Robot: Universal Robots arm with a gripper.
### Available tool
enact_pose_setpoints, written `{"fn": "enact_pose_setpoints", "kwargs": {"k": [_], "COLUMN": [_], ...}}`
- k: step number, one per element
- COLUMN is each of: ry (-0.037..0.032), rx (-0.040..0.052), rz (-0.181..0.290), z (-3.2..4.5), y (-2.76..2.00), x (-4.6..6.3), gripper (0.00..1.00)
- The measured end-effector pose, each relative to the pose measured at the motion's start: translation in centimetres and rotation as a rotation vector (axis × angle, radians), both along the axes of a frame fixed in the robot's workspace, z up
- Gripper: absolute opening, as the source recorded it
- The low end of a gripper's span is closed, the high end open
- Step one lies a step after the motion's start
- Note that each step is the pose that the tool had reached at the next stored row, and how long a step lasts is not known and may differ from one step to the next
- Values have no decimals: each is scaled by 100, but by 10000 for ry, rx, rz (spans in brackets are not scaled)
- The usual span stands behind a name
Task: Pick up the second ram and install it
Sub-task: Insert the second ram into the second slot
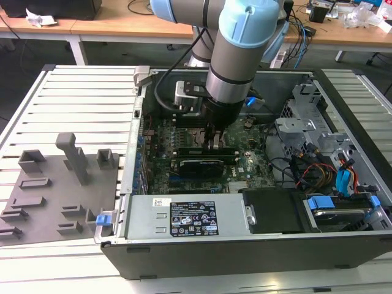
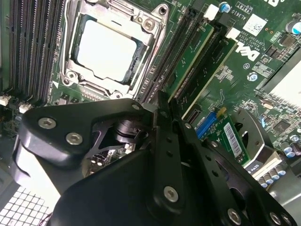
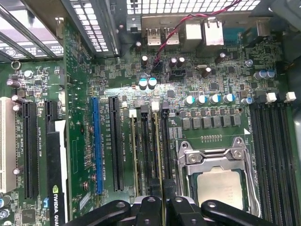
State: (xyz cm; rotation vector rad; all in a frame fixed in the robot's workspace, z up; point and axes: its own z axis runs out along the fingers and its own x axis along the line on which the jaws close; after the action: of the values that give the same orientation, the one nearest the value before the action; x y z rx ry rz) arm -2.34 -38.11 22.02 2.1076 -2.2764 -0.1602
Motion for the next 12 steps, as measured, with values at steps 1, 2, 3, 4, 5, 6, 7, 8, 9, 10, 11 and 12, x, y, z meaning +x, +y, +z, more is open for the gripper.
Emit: {"fn": "enact_pose_setpoints", "kwargs": {"k": [1, 2, 3, 4, 5, 6, 7, 8, 9, 10, 11, 12], "ry": [-1, 0, -1, 0, -8, -2, 0, 0, 0, -1, -1, 0], "rx": [1, 2, 2, 1, 7, 5, 2, 1, 1, 3, 2, 0], "rz": [0, 0, 0, 0, 1, 2, 1, 0, 0, 0, 0, 0], "z": [-1, -1, -1, -1, -4, -3, -2, -2, -2, 28, 71, 106], "y": [0, 0, 0, 0, 1, 1, 0, 0, 0, 1, 1, 1], "x": [0, 0, 0, 0, 2, 1, 1, 0, 0, 0, 0, 0], "gripper": [14, 14, 14, 14, 15, 15, 21, 21, 21, 21, 21, 21]}}
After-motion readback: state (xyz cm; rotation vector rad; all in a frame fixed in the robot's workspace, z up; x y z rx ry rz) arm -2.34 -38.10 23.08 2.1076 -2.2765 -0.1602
